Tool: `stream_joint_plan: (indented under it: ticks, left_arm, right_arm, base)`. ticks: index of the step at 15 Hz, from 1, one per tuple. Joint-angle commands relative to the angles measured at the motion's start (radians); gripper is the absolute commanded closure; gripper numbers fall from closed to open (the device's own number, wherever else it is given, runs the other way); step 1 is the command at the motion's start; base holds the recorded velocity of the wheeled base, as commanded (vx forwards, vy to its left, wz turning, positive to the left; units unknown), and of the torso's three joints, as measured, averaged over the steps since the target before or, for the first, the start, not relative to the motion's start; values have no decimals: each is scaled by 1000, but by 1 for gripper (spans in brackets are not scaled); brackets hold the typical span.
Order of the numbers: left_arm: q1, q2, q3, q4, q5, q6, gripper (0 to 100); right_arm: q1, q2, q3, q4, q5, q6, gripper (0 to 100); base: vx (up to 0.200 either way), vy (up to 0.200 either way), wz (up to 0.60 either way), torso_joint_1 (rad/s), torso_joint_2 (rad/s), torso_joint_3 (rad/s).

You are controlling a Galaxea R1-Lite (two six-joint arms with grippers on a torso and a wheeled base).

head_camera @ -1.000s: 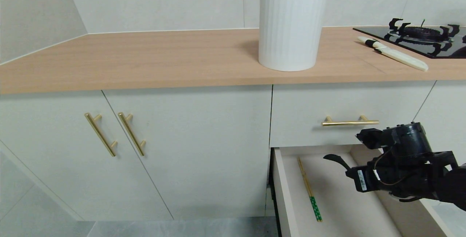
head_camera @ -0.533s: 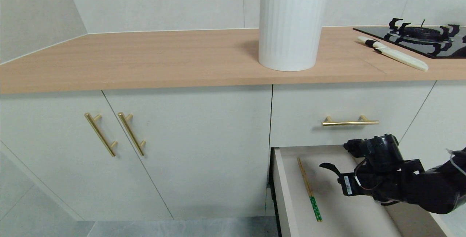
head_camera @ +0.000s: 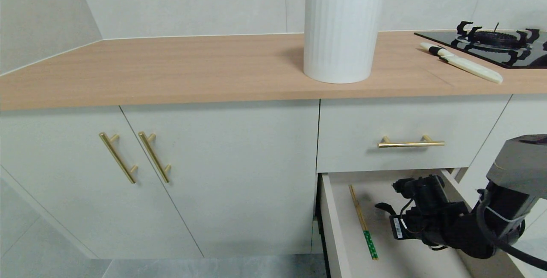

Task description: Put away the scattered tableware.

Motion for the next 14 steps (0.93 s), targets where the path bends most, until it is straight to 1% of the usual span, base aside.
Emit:
stream_joint_plan:
  ticks: [1,13,14]
  left_arm:
    - [0,2,0,0,-1,0,0]
    - [0,2,0,0,-1,0,0]
    - [0,2,0,0,-1,0,0]
  right_arm:
    - [0,54,-1,-5,-4,-1,100]
    - [0,74,-6,-5,-6,-3,100]
    - [0,74,-6,-4,-4,-3,0]
  base:
    - [0,0,0,0,0,0]
    - [0,0,0,0,0,0]
    - [0,0,0,0,0,0]
